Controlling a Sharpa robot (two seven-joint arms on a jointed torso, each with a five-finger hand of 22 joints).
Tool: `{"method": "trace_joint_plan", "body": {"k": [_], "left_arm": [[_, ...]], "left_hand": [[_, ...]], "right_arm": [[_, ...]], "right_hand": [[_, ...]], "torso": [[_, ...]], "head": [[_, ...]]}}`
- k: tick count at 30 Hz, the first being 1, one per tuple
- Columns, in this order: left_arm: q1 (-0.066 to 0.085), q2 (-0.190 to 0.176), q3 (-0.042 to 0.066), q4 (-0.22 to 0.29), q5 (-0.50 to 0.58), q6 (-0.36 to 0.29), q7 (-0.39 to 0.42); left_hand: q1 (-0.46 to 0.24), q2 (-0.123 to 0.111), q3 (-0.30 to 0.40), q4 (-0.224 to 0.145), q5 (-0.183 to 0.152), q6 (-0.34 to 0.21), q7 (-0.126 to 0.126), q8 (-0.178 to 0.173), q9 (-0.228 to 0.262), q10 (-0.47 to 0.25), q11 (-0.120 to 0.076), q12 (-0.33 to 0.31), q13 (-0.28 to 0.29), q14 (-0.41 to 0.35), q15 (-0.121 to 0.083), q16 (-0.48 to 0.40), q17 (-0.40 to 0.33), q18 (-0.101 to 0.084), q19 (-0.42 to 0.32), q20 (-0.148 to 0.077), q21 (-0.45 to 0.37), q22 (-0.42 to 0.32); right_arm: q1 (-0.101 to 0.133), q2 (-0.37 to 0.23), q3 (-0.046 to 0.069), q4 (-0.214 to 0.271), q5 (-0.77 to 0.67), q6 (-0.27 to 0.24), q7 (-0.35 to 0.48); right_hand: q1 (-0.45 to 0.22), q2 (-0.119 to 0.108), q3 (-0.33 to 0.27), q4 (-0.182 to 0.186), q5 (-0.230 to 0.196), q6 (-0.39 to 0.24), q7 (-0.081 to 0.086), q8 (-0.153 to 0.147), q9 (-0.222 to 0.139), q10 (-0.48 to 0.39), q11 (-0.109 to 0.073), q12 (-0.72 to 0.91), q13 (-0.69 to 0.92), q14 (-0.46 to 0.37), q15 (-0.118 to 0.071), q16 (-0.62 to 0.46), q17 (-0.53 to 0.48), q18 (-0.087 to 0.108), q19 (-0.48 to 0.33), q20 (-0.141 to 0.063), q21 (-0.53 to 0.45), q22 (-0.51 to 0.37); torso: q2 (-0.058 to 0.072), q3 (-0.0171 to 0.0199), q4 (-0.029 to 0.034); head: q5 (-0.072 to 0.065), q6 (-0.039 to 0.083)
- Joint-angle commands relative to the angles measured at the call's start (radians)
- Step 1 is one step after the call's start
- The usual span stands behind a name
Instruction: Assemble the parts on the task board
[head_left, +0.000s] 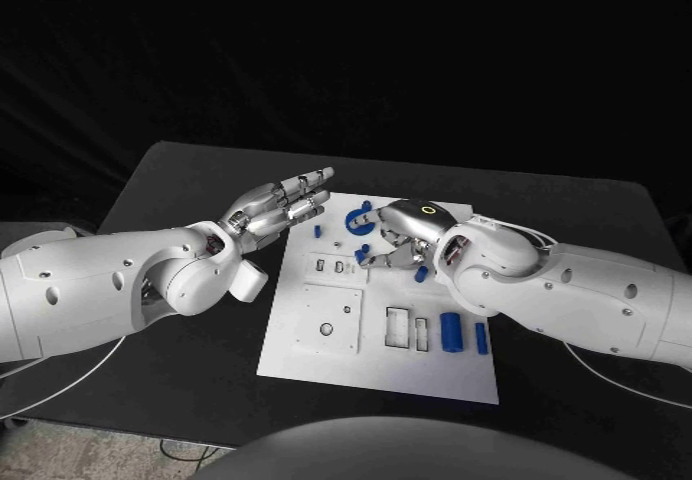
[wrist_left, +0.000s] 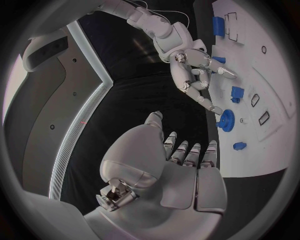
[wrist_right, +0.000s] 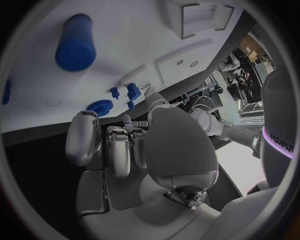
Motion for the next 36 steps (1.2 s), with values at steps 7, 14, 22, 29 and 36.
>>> {"method": "trace_joint_plan", "body": {"k": [7, 14, 22, 29, 36], "left_arm": [[0.029, -0.044, 0.007, 0.057, -0.093, -0.112, 0.018], [0.127, -0.068, 0.016, 0.101, -0.188, -0.299, -0.09], [0.251, -0.09, 0.008, 0.145, -0.43, -0.252, -0.488], [0.295, -0.072, 0.004, 0.151, -0.695, -0.055, -0.835], [0.303, 0.011, 0.002, 0.115, -0.86, 0.1, -1.027]], "left_hand": [[0.05, -0.029, 0.002, -0.051, 0.008, 0.001, 0.019, 0.004, 0.001, 0.042, 0.044, 0.013, 0.01, 0.037, 0.03, 0.013, 0.01, 0.007, 0.052, 0.005, 0.038, 0.018], [0.057, -0.062, -0.017, -0.026, -0.084, -0.017, 0.067, 0.004, 0.0, 0.546, 0.144, 0.147, 0.159, 0.557, 0.056, 0.215, 0.144, -0.005, 0.543, 0.002, 0.316, 0.139], [-0.116, -0.098, -0.127, 0.077, -0.356, 0.256, 0.151, 0.072, 0.041, 0.867, 0.104, 0.297, 0.35, 0.874, -0.015, 0.459, 0.232, 0.015, 0.896, -0.048, 0.491, 0.209], [-0.144, -0.105, -0.164, 0.076, -0.305, 0.491, 0.155, 0.163, 0.081, 0.903, 0.035, 0.597, 0.586, 0.96, -0.087, 0.763, 0.406, 0.009, 1.052, -0.123, 0.639, 0.297], [-0.195, -0.084, -0.187, 0.068, -0.299, 0.638, 0.1, 0.296, 0.167, 1.204, -0.017, 1.215, 1.168, 1.245, -0.147, 1.301, 1.03, -0.029, 1.207, -0.18, 1.033, 0.706]], "right_arm": [[0.106, -0.12, 0.006, 0.132, 0.112, -0.156, 0.041], [0.17, -0.218, 0.006, 0.19, 0.196, -0.142, 0.011], [0.182, -0.275, 0.005, 0.198, 0.265, -0.101, -0.025], [0.184, -0.302, 0.004, 0.208, 0.275, -0.102, -0.037], [0.183, -0.31, -0.003, 0.209, 0.276, -0.081, -0.038]], "right_hand": [[0.021, -0.004, 0.004, 0.022, -0.001, 0.011, 0.008, 0.012, -0.006, 0.103, 0.001, 0.004, 0.263, 0.106, -0.002, 0.003, 0.263, -0.003, 0.002, -0.005, 0.009, 0.166], [0.035, 0.007, 0.006, 0.038, 0.0, 0.045, 0.023, 0.029, -0.009, 0.103, 0.012, 0.004, 0.263, 0.106, 0.007, 0.003, 0.263, -0.004, 0.002, 0.002, 0.009, 0.167], [0.041, 0.022, 0.008, 0.04, 0.003, 0.071, 0.037, 0.041, -0.011, 0.103, 0.024, 0.004, 0.263, 0.106, 0.016, 0.003, 0.263, -0.003, -0.001, 0.009, 0.001, 0.165], [0.049, 0.036, 0.011, 0.037, 0.018, 0.088, 0.041, 0.048, -0.014, 0.103, 0.028, 0.004, 0.263, 0.106, 0.02, 0.003, 0.263, -0.003, -0.001, 0.014, 0.003, 0.165], [0.065, 0.046, 0.016, 0.025, 0.034, 0.105, 0.043, 0.055, -0.017, 0.103, 0.03, 0.004, 0.263, 0.106, 0.022, 0.003, 0.263, -0.002, -0.002, 0.017, 0.001, 0.164]], "torso": [[-0.003, 0.0037, -0.0058], [-0.006, 0.0123, -0.0176], [-0.007, 0.0319, -0.0418], [-0.01, 0.0474, -0.0486], [-0.01, 0.0548, -0.0523]], "head": [[0.008, 0.0], [-0.001, 0.0], [0.0, 0.0], [0.001, 0.0], [0.019, 0.0]]}}
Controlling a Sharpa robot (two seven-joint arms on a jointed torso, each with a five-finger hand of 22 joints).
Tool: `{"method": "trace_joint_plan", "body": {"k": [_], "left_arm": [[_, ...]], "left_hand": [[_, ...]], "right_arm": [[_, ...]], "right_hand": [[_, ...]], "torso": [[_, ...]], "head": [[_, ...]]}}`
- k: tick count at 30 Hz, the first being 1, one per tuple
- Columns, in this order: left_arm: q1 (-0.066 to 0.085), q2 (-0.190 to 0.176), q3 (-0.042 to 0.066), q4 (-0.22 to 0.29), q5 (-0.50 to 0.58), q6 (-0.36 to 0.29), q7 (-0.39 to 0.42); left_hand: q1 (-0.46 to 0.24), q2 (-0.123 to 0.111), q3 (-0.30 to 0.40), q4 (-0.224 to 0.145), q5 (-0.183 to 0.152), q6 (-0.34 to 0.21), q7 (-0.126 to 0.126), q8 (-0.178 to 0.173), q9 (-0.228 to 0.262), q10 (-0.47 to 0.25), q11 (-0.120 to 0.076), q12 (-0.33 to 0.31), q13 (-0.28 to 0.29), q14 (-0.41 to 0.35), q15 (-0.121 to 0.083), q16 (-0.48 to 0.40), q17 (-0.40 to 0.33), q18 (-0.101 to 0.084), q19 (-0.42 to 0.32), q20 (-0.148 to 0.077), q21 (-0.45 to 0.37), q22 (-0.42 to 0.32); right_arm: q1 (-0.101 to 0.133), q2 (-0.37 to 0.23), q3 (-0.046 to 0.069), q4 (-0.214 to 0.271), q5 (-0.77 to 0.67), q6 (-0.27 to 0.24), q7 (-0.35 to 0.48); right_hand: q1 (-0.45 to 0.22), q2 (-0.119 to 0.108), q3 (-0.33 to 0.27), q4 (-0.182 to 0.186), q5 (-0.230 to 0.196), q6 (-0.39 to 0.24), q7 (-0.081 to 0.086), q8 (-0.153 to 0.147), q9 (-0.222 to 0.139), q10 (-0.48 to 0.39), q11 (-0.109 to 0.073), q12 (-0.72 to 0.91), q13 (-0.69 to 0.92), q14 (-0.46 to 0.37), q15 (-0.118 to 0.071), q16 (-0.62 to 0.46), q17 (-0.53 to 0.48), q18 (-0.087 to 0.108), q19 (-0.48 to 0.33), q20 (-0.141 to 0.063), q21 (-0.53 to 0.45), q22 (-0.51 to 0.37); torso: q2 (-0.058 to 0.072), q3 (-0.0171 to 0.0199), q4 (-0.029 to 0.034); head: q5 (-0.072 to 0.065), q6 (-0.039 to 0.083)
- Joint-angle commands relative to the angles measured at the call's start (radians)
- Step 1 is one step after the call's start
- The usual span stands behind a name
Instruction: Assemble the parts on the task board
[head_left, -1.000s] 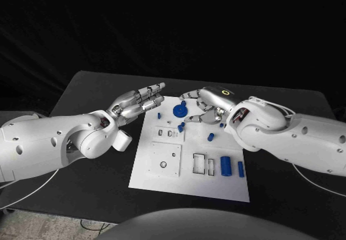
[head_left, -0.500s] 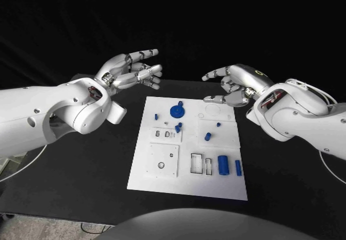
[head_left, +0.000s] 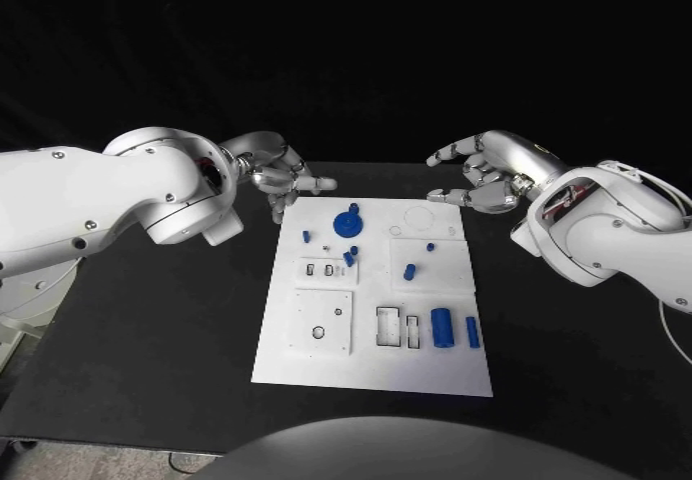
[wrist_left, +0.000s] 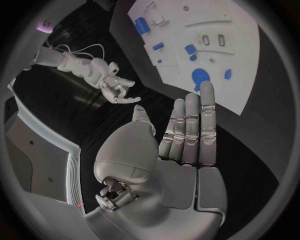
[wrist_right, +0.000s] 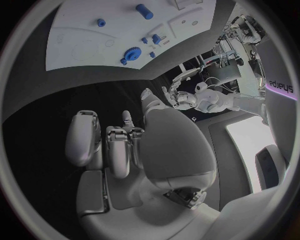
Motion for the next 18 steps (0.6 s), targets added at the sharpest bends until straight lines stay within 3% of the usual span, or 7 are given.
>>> {"method": "trace_joint_plan", "body": {"k": [1, 2, 5, 8, 9, 14, 18], "left_arm": [[0.002, 0.04, -0.001, -0.022, -0.182, 0.171, -0.221], [0.003, 0.056, -0.001, -0.031, -0.189, 0.193, -0.237], [0.003, 0.105, -0.002, -0.064, -0.2, 0.252, -0.27], [0.001, 0.152, -0.003, -0.095, -0.203, 0.282, -0.288], [0.0, 0.16, -0.003, -0.101, -0.204, 0.286, -0.29], [-0.009, 0.224, -0.003, -0.148, -0.195, 0.305, -0.302], [-0.023, 0.259, -0.003, -0.178, -0.186, 0.303, -0.305]], "left_hand": [[-0.02, 0.015, -0.008, 0.005, 0.007, 0.034, -0.025, 0.063, 0.062, 0.205, -0.018, 0.296, 0.303, 0.187, -0.028, 0.253, 0.368, -0.053, 0.123, -0.019, 0.332, 0.426], [-0.032, 0.025, -0.01, 0.008, 0.008, 0.051, -0.036, 0.092, 0.091, 0.26, -0.023, 0.357, 0.372, 0.235, -0.029, 0.298, 0.452, -0.065, 0.148, -0.024, 0.404, 0.528], [-0.065, 0.045, -0.016, 0.0, 0.011, 0.057, -0.047, 0.146, 0.161, 0.371, -0.038, 0.468, 0.497, 0.355, -0.037, 0.386, 0.639, -0.092, 0.214, -0.035, 0.535, 0.724], [-0.071, 0.052, -0.014, 0.002, 0.011, 0.048, -0.058, 0.229, 0.274, 0.471, -0.06, 0.556, 0.6, 0.454, -0.051, 0.445, 0.789, -0.11, 0.251, -0.047, 0.608, 0.841], [-0.069, 0.054, -0.01, 0.001, 0.015, 0.047, -0.069, 0.265, 0.321, 0.473, -0.057, 0.558, 0.602, 0.455, -0.052, 0.446, 0.79, -0.113, 0.258, -0.052, 0.622, 0.865], [-0.07, 0.06, -0.004, 0.003, 0.021, 0.038, -0.086, 0.343, 0.443, 0.473, -0.078, 0.558, 0.602, 0.455, -0.07, 0.446, 0.79, -0.137, 0.323, -0.062, 0.674, 0.974], [-0.071, 0.062, -0.001, 0.003, 0.023, 0.04, -0.096, 0.373, 0.502, 0.473, -0.088, 0.558, 0.602, 0.455, -0.08, 0.446, 0.79, -0.145, 0.348, -0.071, 0.69, 1.011]], "right_arm": [[-0.001, -0.001, -0.002, -0.002, 0.012, 0.03, -0.015], [-0.002, -0.002, -0.003, -0.004, 0.012, 0.035, -0.016], [-0.003, -0.006, -0.004, -0.007, 0.01, 0.044, -0.019], [-0.004, -0.009, -0.005, -0.007, 0.01, 0.047, -0.021], [-0.004, -0.01, -0.005, -0.007, 0.009, 0.048, -0.022], [-0.005, -0.015, -0.006, -0.005, 0.009, 0.056, -0.024], [-0.005, -0.022, -0.007, -0.003, 0.009, 0.064, -0.028]], "right_hand": [[0.01, 0.008, 0.003, -0.009, 0.007, 0.014, 0.001, 0.008, -0.002, 0.105, 0.01, 0.004, 0.263, 0.106, 0.008, 0.003, 0.263, -0.002, -0.002, 0.01, -0.004, 0.164], [0.014, 0.008, 0.004, -0.012, 0.008, 0.017, 0.002, 0.009, -0.003, 0.105, 0.011, 0.004, 0.263, 0.106, 0.008, 0.003, 0.263, -0.002, -0.002, 0.01, -0.005, 0.164], [0.019, 0.009, 0.004, -0.016, 0.008, 0.024, 0.003, 0.012, -0.003, 0.105, 0.011, 0.004, 0.263, 0.106, 0.009, 0.003, 0.263, -0.001, -0.003, 0.011, -0.007, 0.163], [0.02, 0.01, 0.004, -0.017, 0.008, 0.027, 0.003, 0.013, -0.003, 0.105, 0.012, 0.004, 0.263, 0.106, 0.009, 0.002, 0.262, -0.001, -0.003, 0.011, -0.007, 0.163], [0.02, 0.01, 0.004, -0.017, 0.008, 0.027, 0.003, 0.014, -0.003, 0.105, 0.012, 0.004, 0.263, 0.106, 0.009, 0.002, 0.262, -0.001, -0.003, 0.011, -0.007, 0.163], [0.017, 0.016, 0.003, -0.016, 0.012, 0.034, 0.005, 0.016, -0.004, 0.105, 0.013, 0.004, 0.263, 0.106, 0.01, 0.001, 0.261, 0.0, -0.004, 0.012, -0.011, 0.162], [0.017, 0.017, 0.003, -0.016, 0.013, 0.035, 0.005, 0.016, -0.004, 0.105, 0.013, 0.004, 0.263, 0.106, 0.01, 0.001, 0.26, 0.0, -0.005, 0.012, -0.014, 0.161]], "torso": [[-0.002, 0.0078, -0.0045], [-0.003, 0.0088, -0.0044], [-0.005, 0.0106, -0.0018], [-0.006, 0.0121, -0.003], [-0.006, 0.0121, -0.0041], [-0.006, 0.0104, -0.0035], [-0.007, 0.0124, -0.0019]], "head": [[0.013, 0.0], [0.015, 0.0], [0.017, 0.0], [0.018, 0.0], [0.019, 0.0], [0.016, 0.0], [0.016, 0.0]]}}
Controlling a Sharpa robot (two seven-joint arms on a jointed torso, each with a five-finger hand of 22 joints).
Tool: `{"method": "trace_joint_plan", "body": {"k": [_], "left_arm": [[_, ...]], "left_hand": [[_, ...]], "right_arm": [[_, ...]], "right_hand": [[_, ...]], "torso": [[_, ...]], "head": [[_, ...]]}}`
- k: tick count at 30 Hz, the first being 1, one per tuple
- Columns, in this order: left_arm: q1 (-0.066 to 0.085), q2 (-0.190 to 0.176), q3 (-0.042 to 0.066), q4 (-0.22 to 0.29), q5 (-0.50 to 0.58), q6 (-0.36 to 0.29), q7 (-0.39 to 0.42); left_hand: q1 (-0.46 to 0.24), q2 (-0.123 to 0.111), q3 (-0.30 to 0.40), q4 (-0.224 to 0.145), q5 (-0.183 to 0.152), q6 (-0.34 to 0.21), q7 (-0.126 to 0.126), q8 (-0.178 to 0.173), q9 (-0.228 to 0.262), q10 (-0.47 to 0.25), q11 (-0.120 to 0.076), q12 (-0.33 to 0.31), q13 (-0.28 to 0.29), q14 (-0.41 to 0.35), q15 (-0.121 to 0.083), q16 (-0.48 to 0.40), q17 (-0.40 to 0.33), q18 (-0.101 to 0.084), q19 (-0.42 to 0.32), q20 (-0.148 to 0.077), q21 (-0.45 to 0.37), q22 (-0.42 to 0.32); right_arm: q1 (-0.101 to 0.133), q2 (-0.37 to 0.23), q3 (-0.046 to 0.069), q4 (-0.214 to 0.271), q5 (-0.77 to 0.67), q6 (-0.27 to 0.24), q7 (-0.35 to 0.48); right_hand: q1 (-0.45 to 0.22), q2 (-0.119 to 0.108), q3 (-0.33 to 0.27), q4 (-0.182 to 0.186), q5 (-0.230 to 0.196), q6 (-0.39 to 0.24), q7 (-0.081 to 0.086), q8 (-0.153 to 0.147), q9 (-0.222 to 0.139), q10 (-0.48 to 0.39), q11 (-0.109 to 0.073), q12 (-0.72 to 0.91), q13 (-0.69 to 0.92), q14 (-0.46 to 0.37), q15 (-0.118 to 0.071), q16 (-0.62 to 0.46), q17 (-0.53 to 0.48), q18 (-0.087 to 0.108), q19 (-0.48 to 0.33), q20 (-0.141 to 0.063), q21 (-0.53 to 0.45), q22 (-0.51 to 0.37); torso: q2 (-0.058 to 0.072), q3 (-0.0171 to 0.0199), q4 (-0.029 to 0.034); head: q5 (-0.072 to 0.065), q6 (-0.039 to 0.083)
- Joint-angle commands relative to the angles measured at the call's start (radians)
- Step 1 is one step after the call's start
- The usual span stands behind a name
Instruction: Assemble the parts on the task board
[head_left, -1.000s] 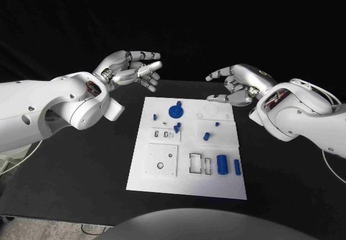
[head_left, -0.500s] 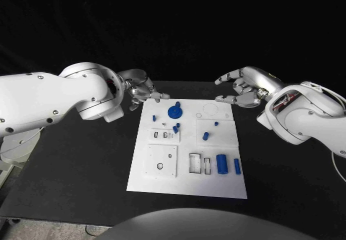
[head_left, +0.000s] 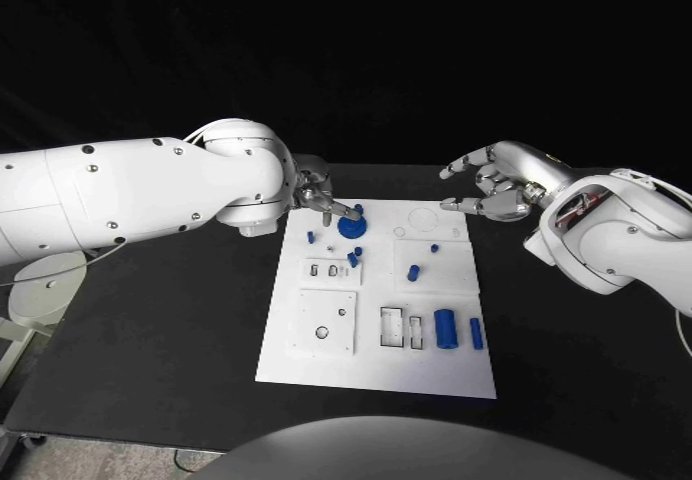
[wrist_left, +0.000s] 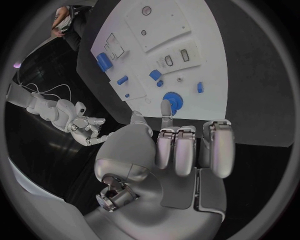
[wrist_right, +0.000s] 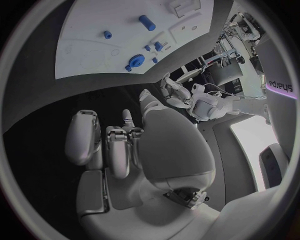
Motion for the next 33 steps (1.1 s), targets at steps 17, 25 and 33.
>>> {"method": "trace_joint_plan", "body": {"k": [17, 25, 33], "left_arm": [[-0.079, 0.093, 0.0, -0.081, 0.038, 0.036, -0.043], [-0.104, 0.127, 0.001, -0.108, 0.039, 0.023, -0.046], [-0.124, 0.151, 0.001, -0.123, 0.025, 0.021, -0.05]], "left_hand": [[0.009, 0.002, 0.02, -0.002, 0.007, 0.048, -0.044, 0.044, 0.167, 0.105, -0.043, 0.002, 0.261, 0.105, -0.044, 0.002, 0.263, -0.019, 0.049, -0.039, 0.017, 0.188], [0.025, 0.004, 0.033, -0.011, 0.022, 0.053, -0.045, 0.01, 0.169, 0.105, -0.044, 0.002, 0.261, 0.105, -0.045, 0.002, 0.263, -0.015, 0.038, -0.042, 0.009, 0.173], [0.058, -0.001, 0.063, -0.029, 0.026, 0.06, -0.039, -0.052, 0.161, 0.105, -0.04, 0.002, 0.261, 0.105, -0.042, 0.002, 0.263, -0.014, 0.034, -0.04, 0.004, 0.169]], "right_arm": [[-0.002, -0.021, -0.004, 0.004, 0.002, 0.04, -0.023], [-0.006, -0.014, -0.005, -0.002, 0.003, 0.047, -0.023], [-0.011, -0.014, -0.005, -0.006, 0.004, 0.055, -0.024]], "right_hand": [[-0.002, 0.014, -0.003, 0.001, 0.006, 0.008, 0.002, 0.005, -0.003, 0.105, 0.007, 0.004, 0.263, 0.101, 0.007, -0.004, 0.255, 0.002, -0.002, 0.006, -0.016, 0.159], [-0.004, 0.016, -0.004, 0.002, 0.008, 0.01, 0.002, 0.005, -0.004, 0.105, 0.007, 0.004, 0.263, 0.101, 0.007, -0.004, 0.256, 0.002, -0.002, 0.006, -0.016, 0.159], [-0.005, 0.017, -0.004, 0.003, 0.009, 0.01, 0.003, 0.005, -0.004, 0.105, 0.007, 0.004, 0.263, 0.101, 0.007, -0.005, 0.255, 0.002, -0.002, 0.006, -0.017, 0.159]], "torso": [[0.0, 0.0017, 0.0031], [-0.001, 0.0005, 0.0027], [-0.001, 0.0011, 0.0028]], "head": [[0.021, 0.0], [0.026, 0.0], [0.026, 0.0]]}}
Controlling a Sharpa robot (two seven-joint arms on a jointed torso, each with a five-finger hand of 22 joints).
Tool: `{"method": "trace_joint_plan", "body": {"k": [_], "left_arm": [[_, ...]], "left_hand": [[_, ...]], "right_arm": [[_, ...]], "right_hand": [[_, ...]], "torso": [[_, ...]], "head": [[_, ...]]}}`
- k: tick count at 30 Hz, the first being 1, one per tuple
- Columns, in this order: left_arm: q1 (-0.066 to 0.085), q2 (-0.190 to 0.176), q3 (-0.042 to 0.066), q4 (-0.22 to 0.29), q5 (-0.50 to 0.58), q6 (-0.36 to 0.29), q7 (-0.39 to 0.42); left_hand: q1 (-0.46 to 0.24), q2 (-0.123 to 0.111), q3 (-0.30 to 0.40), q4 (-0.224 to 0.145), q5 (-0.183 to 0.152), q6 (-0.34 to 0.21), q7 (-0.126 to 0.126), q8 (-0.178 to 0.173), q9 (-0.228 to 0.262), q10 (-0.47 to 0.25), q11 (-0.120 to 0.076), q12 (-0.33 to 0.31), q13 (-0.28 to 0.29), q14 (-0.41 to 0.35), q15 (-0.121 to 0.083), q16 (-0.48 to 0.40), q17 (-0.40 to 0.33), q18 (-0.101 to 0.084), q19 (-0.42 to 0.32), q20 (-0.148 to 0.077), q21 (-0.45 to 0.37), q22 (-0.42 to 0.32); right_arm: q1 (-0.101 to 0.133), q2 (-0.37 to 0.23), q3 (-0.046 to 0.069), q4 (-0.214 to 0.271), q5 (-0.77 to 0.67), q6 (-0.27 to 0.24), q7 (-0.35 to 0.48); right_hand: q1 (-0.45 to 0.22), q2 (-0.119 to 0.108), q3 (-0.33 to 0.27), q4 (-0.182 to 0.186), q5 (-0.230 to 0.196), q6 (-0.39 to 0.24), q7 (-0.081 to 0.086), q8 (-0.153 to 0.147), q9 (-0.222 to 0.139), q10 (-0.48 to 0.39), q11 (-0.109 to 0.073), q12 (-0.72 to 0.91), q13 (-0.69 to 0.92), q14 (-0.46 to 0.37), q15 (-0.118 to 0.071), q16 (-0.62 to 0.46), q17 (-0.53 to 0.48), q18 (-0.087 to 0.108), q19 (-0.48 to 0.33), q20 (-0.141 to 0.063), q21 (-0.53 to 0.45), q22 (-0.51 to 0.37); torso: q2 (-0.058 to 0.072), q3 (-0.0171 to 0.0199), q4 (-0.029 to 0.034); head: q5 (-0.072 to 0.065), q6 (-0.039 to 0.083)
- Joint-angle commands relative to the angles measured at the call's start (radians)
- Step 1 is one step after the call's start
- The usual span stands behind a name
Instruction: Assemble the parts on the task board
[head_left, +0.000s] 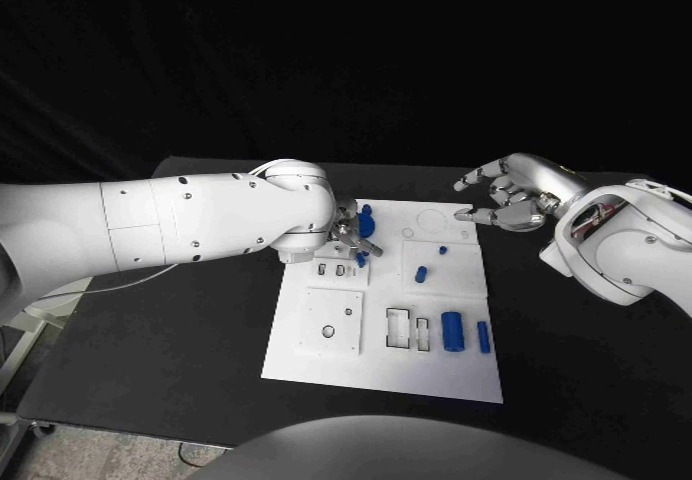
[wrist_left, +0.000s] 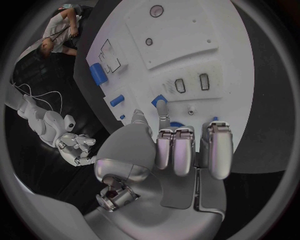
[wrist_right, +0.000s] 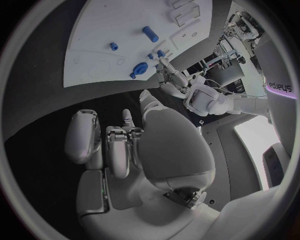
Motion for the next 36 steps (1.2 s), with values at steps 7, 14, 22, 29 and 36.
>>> {"method": "trace_joint_plan", "body": {"k": [7, 14, 22, 29, 36], "left_arm": [[-0.018, 0.018, 0.001, -0.019, -0.032, 0.007, -0.011], [-0.028, 0.014, 0.001, -0.023, -0.048, 0.006, -0.015], [-0.03, 0.004, 0.002, -0.019, -0.065, -0.015, -0.011], [-0.03, -0.035, 0.01, 0.032, -0.068, -0.105, 0.011], [-0.008, -0.139, 0.032, 0.137, -0.069, -0.117, 0.043]], "left_hand": [[0.021, 0.0, 0.019, -0.005, 0.011, 0.015, 0.0, -0.023, -0.004, 0.105, 0.0, -0.004, 0.26, 0.107, -0.004, 0.002, 0.263, 0.002, 0.031, -0.003, -0.003, 0.171], [0.028, -0.001, 0.032, -0.012, 0.014, 0.032, -0.003, -0.029, 0.003, 0.105, -0.002, -0.004, 0.26, 0.107, -0.005, 0.002, 0.263, 0.002, 0.031, -0.003, -0.004, 0.17], [0.033, -0.011, 0.043, -0.02, 0.014, 0.034, -0.005, -0.023, 0.034, 0.105, -0.003, -0.004, 0.26, 0.107, -0.005, 0.002, 0.263, 0.005, 0.021, -0.004, -0.012, 0.158], [0.029, -0.03, 0.059, -0.023, 0.015, 0.032, -0.012, 0.019, 0.122, 0.105, -0.008, -0.004, 0.26, 0.107, -0.009, 0.002, 0.263, 0.004, 0.026, -0.007, -0.011, 0.164], [0.013, -0.057, 0.05, 0.001, 0.004, 0.017, -0.016, 0.062, 0.206, 0.105, -0.012, -0.004, 0.26, 0.107, -0.013, 0.002, 0.263, 0.003, 0.03, -0.011, -0.01, 0.169]], "right_arm": [[-0.005, 0.001, 0.0, -0.005, 0.002, 0.017, -0.006], [-0.01, 0.001, 0.0, -0.009, 0.003, 0.022, -0.005], [-0.012, 0.002, 0.0, -0.012, 0.005, 0.027, -0.004], [-0.015, 0.004, 0.0, 0.001, -0.007, 0.023, -0.01], [-0.021, 0.033, 0.0, 0.023, -0.065, 0.028, -0.044]], "right_hand": [[-0.002, 0.013, -0.004, 0.003, 0.006, 0.007, 0.0, 0.005, -0.001, 0.105, 0.007, 0.004, 0.263, 0.1, 0.008, -0.005, 0.255, 0.002, -0.002, 0.006, -0.004, 0.158], [-0.002, 0.013, -0.004, 0.003, 0.006, 0.007, 0.0, 0.005, -0.001, 0.105, 0.007, 0.004, 0.263, 0.1, 0.008, -0.005, 0.255, 0.002, -0.002, 0.006, -0.004, 0.158], [-0.002, 0.013, -0.004, 0.003, 0.006, 0.007, 0.0, 0.005, -0.001, 0.105, 0.007, 0.004, 0.263, 0.1, 0.008, -0.005, 0.255, 0.002, -0.002, 0.006, -0.004, 0.158], [-0.005, 0.017, -0.007, 0.001, 0.015, 0.025, 0.003, 0.014, 0.0, 0.105, 0.009, 0.004, 0.263, 0.1, 0.009, -0.008, 0.252, 0.002, -0.001, 0.007, -0.004, 0.158], [-0.017, 0.02, -0.017, -0.007, 0.038, 0.072, 0.005, 0.038, 0.014, 0.105, 0.011, 0.004, 0.263, 0.099, 0.011, -0.011, 0.248, 0.002, 0.001, 0.009, -0.002, 0.159]], "torso": [[0.0, -0.0001, -0.0005], [0.0, 0.0005, 0.0015], [0.0, 0.0003, 0.0008], [0.002, -0.0004, -0.0021], [-0.001, -0.0012, -0.0071]], "head": [[-0.001, 0.0], [-0.003, 0.0], [-0.002, 0.0], [-0.004, 0.0], [-0.013, 0.0]]}}
